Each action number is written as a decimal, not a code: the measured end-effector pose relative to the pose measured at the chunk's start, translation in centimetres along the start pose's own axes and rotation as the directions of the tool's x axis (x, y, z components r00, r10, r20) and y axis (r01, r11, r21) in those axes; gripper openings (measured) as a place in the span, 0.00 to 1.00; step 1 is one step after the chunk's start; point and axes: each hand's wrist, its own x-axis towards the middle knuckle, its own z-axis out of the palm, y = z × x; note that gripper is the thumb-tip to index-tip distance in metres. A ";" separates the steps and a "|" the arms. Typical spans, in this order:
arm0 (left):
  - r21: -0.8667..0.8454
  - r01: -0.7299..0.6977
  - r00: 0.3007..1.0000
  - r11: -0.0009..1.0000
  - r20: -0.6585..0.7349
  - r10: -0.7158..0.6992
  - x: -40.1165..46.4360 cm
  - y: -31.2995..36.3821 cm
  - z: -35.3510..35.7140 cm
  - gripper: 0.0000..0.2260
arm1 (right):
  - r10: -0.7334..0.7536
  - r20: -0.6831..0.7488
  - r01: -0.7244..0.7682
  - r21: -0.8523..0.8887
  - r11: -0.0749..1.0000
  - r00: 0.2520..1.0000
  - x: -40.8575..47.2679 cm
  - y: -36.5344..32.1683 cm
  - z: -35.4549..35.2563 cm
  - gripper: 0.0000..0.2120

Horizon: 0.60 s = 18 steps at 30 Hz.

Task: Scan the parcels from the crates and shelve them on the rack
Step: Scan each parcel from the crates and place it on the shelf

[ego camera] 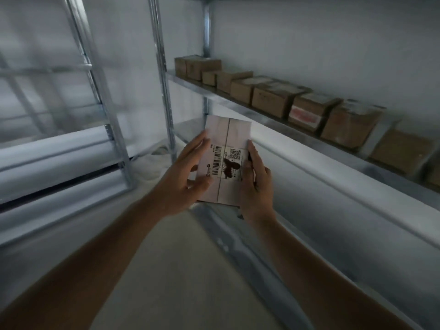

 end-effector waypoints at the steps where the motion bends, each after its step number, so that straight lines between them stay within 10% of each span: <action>1: -0.001 0.004 1.000 1.000 -0.002 -0.004 0.7 -1.6 -0.8 0.33 | 0.007 0.011 -0.007 0.003 1.000 1.000 1.3 0.4 1.4 0.23; 18: -0.125 0.128 0.975 0.984 0.198 -0.101 12.9 -32.9 -15.6 0.35 | 0.216 -0.091 -0.224 -0.092 0.970 0.972 19.6 7.1 30.5 0.22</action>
